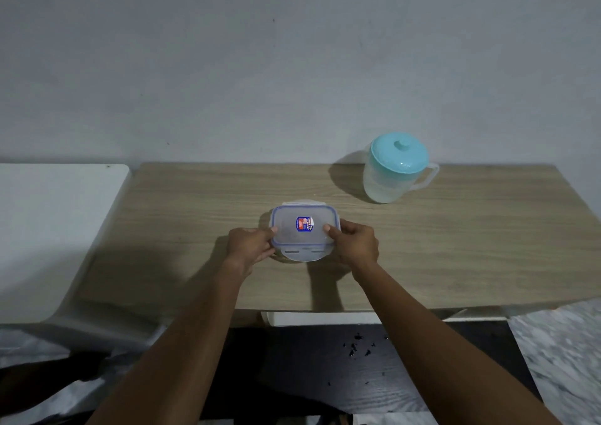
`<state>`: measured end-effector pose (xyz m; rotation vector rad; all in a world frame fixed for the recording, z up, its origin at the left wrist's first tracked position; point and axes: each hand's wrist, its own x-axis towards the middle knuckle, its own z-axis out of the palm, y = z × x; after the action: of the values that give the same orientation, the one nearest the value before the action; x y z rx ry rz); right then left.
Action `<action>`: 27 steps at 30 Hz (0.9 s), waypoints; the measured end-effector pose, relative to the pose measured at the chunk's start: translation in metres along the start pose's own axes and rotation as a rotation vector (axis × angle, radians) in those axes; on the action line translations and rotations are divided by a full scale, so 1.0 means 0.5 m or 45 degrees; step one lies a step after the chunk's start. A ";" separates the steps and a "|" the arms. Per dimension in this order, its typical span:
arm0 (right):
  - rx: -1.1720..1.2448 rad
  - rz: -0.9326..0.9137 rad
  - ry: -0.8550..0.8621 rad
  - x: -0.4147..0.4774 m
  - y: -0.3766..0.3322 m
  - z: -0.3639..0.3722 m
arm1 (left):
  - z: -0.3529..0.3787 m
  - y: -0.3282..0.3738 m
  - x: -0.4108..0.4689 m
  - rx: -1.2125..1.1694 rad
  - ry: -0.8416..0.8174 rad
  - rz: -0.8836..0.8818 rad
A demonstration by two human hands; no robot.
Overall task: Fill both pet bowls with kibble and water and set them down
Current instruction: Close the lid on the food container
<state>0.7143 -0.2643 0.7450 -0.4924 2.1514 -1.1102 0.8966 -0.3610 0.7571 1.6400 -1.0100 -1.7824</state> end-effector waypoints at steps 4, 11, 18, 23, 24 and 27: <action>0.042 0.038 0.005 0.004 -0.002 0.008 | -0.001 0.006 -0.001 0.033 0.032 0.038; 0.067 0.045 -0.056 0.018 -0.015 0.006 | 0.002 0.029 0.003 0.085 -0.004 0.039; 0.223 0.113 -0.053 0.065 0.025 0.026 | 0.011 0.037 -0.010 0.131 0.020 0.036; 0.293 0.194 0.027 0.060 0.011 0.033 | 0.013 0.046 -0.001 0.130 0.016 0.008; 0.313 0.192 0.062 0.047 -0.001 0.028 | 0.015 0.047 0.000 0.119 0.022 0.009; 0.346 0.195 0.105 0.035 -0.010 0.026 | 0.018 0.044 -0.005 0.123 0.053 0.009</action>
<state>0.7112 -0.2851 0.7370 -0.1588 2.0271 -1.3285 0.8857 -0.3702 0.7760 1.7223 -1.0969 -1.7115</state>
